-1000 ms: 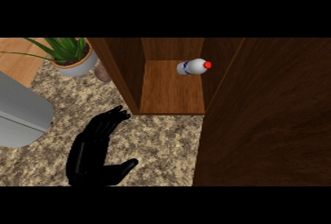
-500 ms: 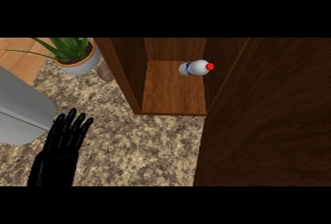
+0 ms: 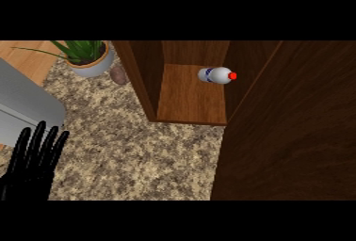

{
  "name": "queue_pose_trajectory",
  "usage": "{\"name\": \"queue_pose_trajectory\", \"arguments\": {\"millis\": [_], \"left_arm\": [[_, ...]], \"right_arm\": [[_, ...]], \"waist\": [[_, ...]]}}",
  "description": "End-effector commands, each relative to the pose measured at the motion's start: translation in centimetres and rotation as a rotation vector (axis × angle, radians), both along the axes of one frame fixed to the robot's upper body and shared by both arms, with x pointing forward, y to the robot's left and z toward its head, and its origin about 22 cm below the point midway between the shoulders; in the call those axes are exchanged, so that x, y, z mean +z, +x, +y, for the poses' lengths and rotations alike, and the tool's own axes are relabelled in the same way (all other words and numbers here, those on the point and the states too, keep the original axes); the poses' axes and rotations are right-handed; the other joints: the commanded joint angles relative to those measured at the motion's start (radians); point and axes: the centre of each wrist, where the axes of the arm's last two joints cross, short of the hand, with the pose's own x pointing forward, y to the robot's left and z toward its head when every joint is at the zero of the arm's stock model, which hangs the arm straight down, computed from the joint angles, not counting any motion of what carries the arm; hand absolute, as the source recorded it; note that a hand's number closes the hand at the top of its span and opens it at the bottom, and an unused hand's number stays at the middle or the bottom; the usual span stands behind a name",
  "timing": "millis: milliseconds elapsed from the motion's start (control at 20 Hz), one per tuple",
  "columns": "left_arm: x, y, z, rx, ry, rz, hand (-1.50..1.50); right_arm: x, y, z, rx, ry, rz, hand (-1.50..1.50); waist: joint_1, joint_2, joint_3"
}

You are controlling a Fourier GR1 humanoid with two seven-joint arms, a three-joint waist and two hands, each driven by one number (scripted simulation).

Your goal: Pick up the bottled water, place it into the cabinet and close the cabinet

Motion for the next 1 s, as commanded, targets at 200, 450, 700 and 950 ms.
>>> {"name": "queue_pose_trajectory", "arguments": {"millis": [200, 450, 700, 950], "left_arm": [[0.7, -0.9, 2.3, -0.037, -0.008, -0.017, -1.50], [1.9, -0.4, 3.3, -0.065, 0.018, -0.045, -1.50], [2.6, -0.3, 4.5, -0.106, 0.042, -0.058, -1.50], [2.2, -0.3, 4.6, -0.106, 0.022, -0.051, -1.50]], "right_arm": [[2.6, -0.8, 3.3, 0.144, 0.175, -0.017, 1.50], [2.4, 0.0, 3.2, 0.179, 0.130, -0.029, 1.50], [1.9, 0.7, 3.1, 0.202, 0.073, -0.027, 1.50], [1.9, 1.6, 3.1, 0.223, 0.023, -0.075, 1.50]], "waist": [[0.048, 0.019, -0.001], [0.079, 0.035, -0.001], [0.115, 0.042, -0.005], [0.136, 0.048, -0.007]]}}
